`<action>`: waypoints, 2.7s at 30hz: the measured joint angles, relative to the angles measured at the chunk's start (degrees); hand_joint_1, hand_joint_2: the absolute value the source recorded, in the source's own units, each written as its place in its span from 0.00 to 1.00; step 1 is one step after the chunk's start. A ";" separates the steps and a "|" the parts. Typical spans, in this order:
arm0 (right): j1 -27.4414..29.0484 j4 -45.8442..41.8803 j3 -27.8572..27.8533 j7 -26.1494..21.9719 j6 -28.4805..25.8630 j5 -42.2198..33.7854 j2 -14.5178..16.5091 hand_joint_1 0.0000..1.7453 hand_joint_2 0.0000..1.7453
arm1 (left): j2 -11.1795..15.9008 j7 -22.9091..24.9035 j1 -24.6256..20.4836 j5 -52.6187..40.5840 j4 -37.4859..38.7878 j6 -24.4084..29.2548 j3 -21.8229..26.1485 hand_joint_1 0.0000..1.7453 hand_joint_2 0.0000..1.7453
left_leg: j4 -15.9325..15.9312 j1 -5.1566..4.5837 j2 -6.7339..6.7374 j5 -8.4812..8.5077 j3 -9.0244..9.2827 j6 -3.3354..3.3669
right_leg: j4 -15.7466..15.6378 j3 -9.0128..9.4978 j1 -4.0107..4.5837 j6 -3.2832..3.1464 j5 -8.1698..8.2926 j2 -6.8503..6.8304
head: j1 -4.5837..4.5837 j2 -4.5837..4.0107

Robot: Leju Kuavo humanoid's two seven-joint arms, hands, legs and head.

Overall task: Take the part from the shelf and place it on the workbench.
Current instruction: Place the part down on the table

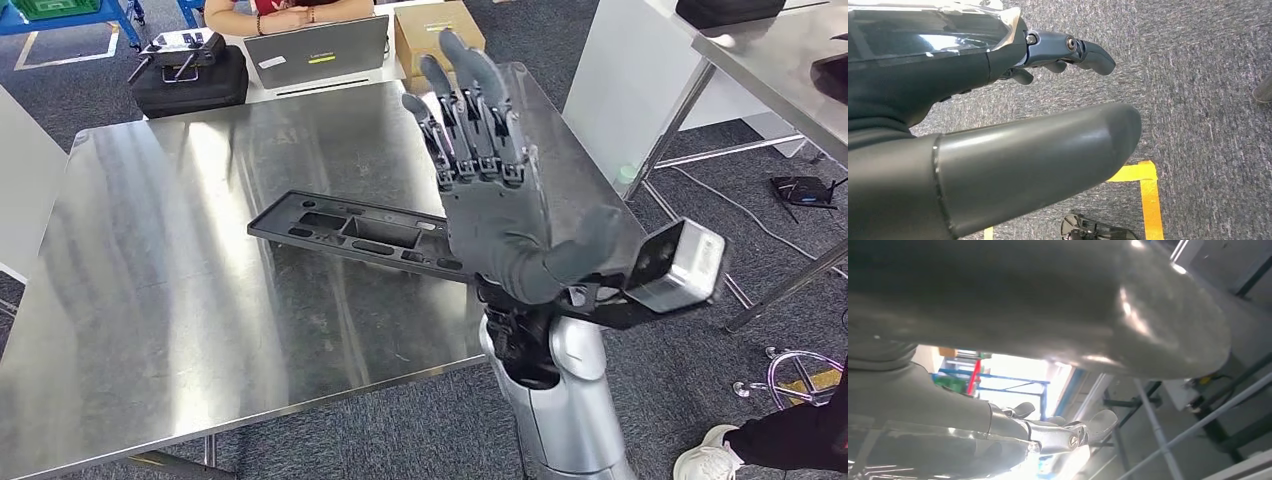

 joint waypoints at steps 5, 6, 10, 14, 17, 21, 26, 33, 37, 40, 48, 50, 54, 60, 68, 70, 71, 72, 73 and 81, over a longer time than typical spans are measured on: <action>3.48 -4.33 0.63 -0.62 2.22 -0.91 -1.50 0.00 0.00 | -0.13 -0.56 0.02 0.31 -0.20 -0.26 0.88 0.00 0.00 | 0.13 -0.16 -0.03 0.08 0.05 0.69 | -0.29 0.23 -0.28 0.39 0.26 -0.01 | -0.01 0.00; 4.98 -5.55 1.01 -1.00 3.08 -1.22 -2.11 0.00 0.00 | -0.27 -0.83 0.02 0.48 -0.29 -0.40 1.31 0.00 0.00 | -0.26 -0.02 0.05 0.45 0.31 1.14 | -0.33 0.22 -0.37 0.66 0.27 -0.03 | -0.02 0.00; 7.83 -6.72 1.75 -1.83 4.40 -2.08 -4.09 0.00 0.00 | -0.88 -1.16 0.01 0.77 -0.51 -0.42 2.35 0.00 0.00 | -2.09 0.51 0.48 2.07 1.04 2.19 | 7.35 -3.02 -0.51 0.97 -3.98 -0.09 | 0.12 0.00; 9.22 -6.52 1.92 -2.05 4.91 -2.49 -5.14 0.00 0.00 | -1.42 -0.89 0.14 0.78 -0.53 0.26 3.24 0.00 0.00 | -1.95 0.95 0.61 2.20 0.75 1.80 | 13.90 -4.88 -1.73 2.83 -5.67 -0.19 | 0.14 0.00; 9.30 -6.10 2.19 -2.03 5.48 -2.91 -5.36 0.00 0.00 | -1.66 -0.62 0.12 0.69 -0.55 0.65 3.62 0.00 0.00 | -0.91 1.49 0.37 1.68 0.28 0.46 | 3.21 1.51 -2.57 4.86 -2.43 -0.26 | 0.20 0.01; 9.29 -5.14 2.71 -2.03 5.87 -3.31 -5.48 0.00 0.00 | -1.90 -0.60 0.09 0.54 -0.61 1.06 3.92 0.00 0.00 | 0.38 1.47 -0.09 1.44 -0.75 -1.23 | 0.94 2.47 -2.41 3.02 -2.52 0.30 | 0.19 0.01; 9.25 -3.91 2.99 -2.50 5.92 -3.35 -5.49 0.00 0.00 | -2.03 -0.64 0.11 0.07 -0.61 1.17 4.28 0.00 0.00 | 11.64 1.80 0.01 -6.83 -5.69 -1.79 | 0.90 0.62 -2.16 0.48 -1.20 -0.02 | -0.09 0.00; 9.47 -1.94 2.90 -3.43 5.85 -2.96 -5.79 0.00 0.00 | -1.76 -0.52 -0.15 -0.33 -0.61 0.88 4.36 0.00 0.00 | 3.27 1.45 -0.03 -2.76 1.85 -0.51 | 0.94 -1.69 -1.20 0.73 1.18 -0.24 | -0.07 0.00; 9.24 -1.20 2.84 -3.61 5.74 -2.81 -5.83 0.00 0.00 | -1.66 -0.47 -0.27 -0.51 -0.61 0.83 4.45 0.00 0.00 | 0.53 0.59 -0.06 -1.51 2.45 0.21 | 0.49 -1.84 -1.27 2.58 2.70 -0.45 | -0.05 0.00; 9.09 -0.60 2.80 -3.96 5.33 -2.54 -6.31 0.00 0.00 | -1.52 -0.49 -0.33 -0.77 -0.60 0.66 4.54 0.00 0.00 | 0.04 0.64 0.32 0.60 0.48 1.62 | 4.38 -3.84 -1.22 2.24 -1.40 -0.45 | 0.01 0.00; 9.43 0.62 2.41 -4.75 4.15 -2.02 -7.51 0.00 0.00 | -1.45 -0.52 -0.34 -1.64 -0.57 0.19 4.56 0.00 0.00 | 0.33 -0.54 0.68 5.22 -4.86 1.96 | 5.07 4.57 -0.23 2.07 -4.71 -0.43 | 0.08 0.00; 9.39 0.65 2.31 -4.87 4.14 -2.02 -7.57 0.00 0.00 | -1.52 -0.52 -0.36 -1.64 -0.55 0.17 4.55 0.00 0.00 | 0.35 -0.60 0.76 6.08 -5.39 1.50 | -1.13 8.44 0.35 1.12 -5.55 -0.45 | 0.06 0.00; 9.58 0.75 2.22 -4.98 3.45 -1.47 -7.57 0.00 0.00 | -1.41 -0.49 -0.30 -1.78 -0.45 0.15 4.54 0.00 0.00 | 1.74 -0.27 0.59 5.08 -6.59 0.20 | -2.66 7.70 -0.45 -0.48 -4.30 -0.66 | 0.01 0.00; 11.34 0.47 2.01 -4.61 2.10 0.11 -7.38 0.00 0.00 | -1.11 -0.47 -0.28 -2.37 -0.44 0.20 4.54 0.00 0.00 | 15.94 1.30 0.15 -2.87 -8.91 -1.93 | -2.36 3.47 -1.04 -0.65 -0.77 -1.00 | -0.22 0.00; 12.71 -0.54 1.96 -4.34 1.46 1.14 -7.40 0.00 0.00 | -0.98 -0.77 -0.40 -2.43 -0.42 0.14 4.54 0.00 0.00 | 1.58 1.23 -0.33 -0.21 -0.06 -0.80 | 0.14 -0.88 -1.40 2.82 1.92 -0.92 | -0.06 0.00; 12.97 -0.54 1.94 -4.31 1.34 1.23 -7.51 0.00 0.00 | -0.96 -0.78 -0.41 -2.46 -0.42 0.13 4.55 0.00 0.00 | 1.46 1.09 -0.02 1.15 -1.46 0.79 | 2.40 -2.24 -1.45 2.64 -0.68 -0.79 | 0.02 0.00; 13.03 -0.54 1.94 -4.29 1.26 1.31 -7.57 0.00 0.00 | -0.95 -0.79 -0.41 -2.48 -0.42 0.13 4.56 0.00 0.00 | 1.46 1.02 0.13 1.93 -2.19 1.34 | 5.38 -3.33 -1.51 2.12 -3.39 -0.73 | 0.09 0.00; 13.10 -0.54 1.95 -4.28 1.20 1.43 -7.62 0.00 0.00 | -0.93 -0.80 -0.41 -2.49 -0.42 0.13 4.56 0.00 0.00 | 1.48 0.89 0.18 2.71 -3.07 1.67 | 9.27 -4.41 -1.44 1.68 -6.21 -0.70 | 0.17 0.00; 13.20 -0.54 1.95 -4.29 1.08 1.60 -7.67 0.00 0.00 | -0.92 -0.82 -0.39 -2.49 -0.42 0.13 4.56 0.00 0.00 | 1.51 0.73 0.25 3.52 -4.01 1.85 | 13.23 -5.16 -1.36 1.56 -8.30 -0.67 | 0.19 0.00; 13.50 -1.28 1.96 -4.61 -0.93 3.37 -7.68 0.00 0.00 | -1.14 -1.24 -0.37 -2.74 -0.42 -0.09 4.60 0.00 0.00 | 1.28 -0.29 0.25 9.22 -9.06 1.03 | -1.67 11.00 0.71 0.36 -8.19 -0.75 | 0.17 0.01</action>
